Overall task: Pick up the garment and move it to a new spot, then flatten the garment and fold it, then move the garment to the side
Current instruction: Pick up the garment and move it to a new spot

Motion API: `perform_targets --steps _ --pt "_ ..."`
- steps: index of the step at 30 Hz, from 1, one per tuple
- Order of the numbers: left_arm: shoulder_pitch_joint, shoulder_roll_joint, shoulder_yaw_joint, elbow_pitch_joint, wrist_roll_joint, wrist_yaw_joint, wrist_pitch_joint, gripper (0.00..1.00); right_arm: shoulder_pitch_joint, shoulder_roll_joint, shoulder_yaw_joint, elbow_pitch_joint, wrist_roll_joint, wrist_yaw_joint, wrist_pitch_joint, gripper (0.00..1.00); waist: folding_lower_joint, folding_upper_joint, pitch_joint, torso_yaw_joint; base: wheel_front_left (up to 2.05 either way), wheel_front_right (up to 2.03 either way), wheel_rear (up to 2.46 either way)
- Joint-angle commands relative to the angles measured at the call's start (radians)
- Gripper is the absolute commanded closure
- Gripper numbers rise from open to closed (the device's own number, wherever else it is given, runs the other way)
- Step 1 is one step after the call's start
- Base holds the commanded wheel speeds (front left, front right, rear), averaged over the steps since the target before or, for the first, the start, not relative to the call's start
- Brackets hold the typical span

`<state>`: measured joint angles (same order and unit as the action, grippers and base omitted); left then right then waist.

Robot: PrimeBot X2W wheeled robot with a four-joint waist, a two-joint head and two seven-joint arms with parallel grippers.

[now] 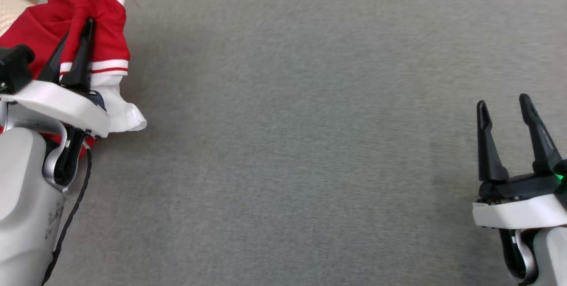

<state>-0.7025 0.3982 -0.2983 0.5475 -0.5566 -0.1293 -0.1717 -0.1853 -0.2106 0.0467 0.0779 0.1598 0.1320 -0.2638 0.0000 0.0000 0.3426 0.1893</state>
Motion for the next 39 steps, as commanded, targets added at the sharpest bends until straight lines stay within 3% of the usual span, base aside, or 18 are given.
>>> perform_targets --steps 1,9,16,24,35,36,37,38,39 --pt "0.028 0.015 0.004 -0.049 -0.013 0.000 0.002 1.00 0.002 0.015 -0.002 0.008 0.008 -0.003 -0.001 0.00 0.0000 0.0000 -0.097 -0.106 0.00 0.00 0.00" --pt "0.123 0.062 0.018 -0.381 -0.029 0.061 0.093 1.00 0.006 0.058 -0.015 0.012 0.018 -0.003 -0.001 0.00 0.0000 0.0000 -0.172 -0.310 0.00 0.00 0.00" --pt "0.147 0.020 -0.055 -0.516 -0.008 0.085 0.157 1.00 0.008 0.080 -0.047 0.005 0.019 -0.003 -0.001 0.00 0.0000 0.0000 -0.163 -0.446 0.00 0.00 0.00" --pt "0.166 -0.074 -0.194 -0.401 0.008 0.048 0.148 1.00 -0.018 0.111 -0.028 -0.013 0.028 -0.003 -0.001 0.00 0.0000 0.0000 -0.079 -0.507 0.00 0.00 0.00" --pt "0.102 -0.182 -0.355 -0.009 0.011 0.005 0.100 1.00 -0.043 0.133 0.014 -0.001 0.041 -0.003 -0.001 0.00 0.0000 0.0000 0.019 -0.476 0.00 0.00 0.00" --pt "0.098 -0.198 -0.365 0.017 -0.004 0.003 0.094 0.73 -0.042 0.133 0.015 0.001 0.042 -0.003 -0.001 0.00 0.0000 0.0000 0.018 -0.467 0.00 0.00 0.00" --pt "0.093 -0.212 -0.376 0.038 -0.014 0.001 0.090 0.33 -0.040 0.134 0.018 0.003 0.042 -0.003 -0.001 0.00 0.0000 0.0000 0.016 -0.457 0.00 0.00 0.00" --pt "0.093 -0.212 -0.376 0.038 -0.014 0.001 0.090 0.33 -0.040 0.134 0.018 0.003 0.042 -0.003 -0.001 0.00 0.0000 0.0000 0.016 -0.457 0.00 0.00 0.00" --pt "0.085 -0.222 -0.383 0.052 -0.024 -0.001 0.078 0.04 -0.038 0.134 0.022 0.005 0.041 -0.003 -0.001 0.00 0.0000 0.0000 0.011 -0.447 0.00 0.00 0.00"
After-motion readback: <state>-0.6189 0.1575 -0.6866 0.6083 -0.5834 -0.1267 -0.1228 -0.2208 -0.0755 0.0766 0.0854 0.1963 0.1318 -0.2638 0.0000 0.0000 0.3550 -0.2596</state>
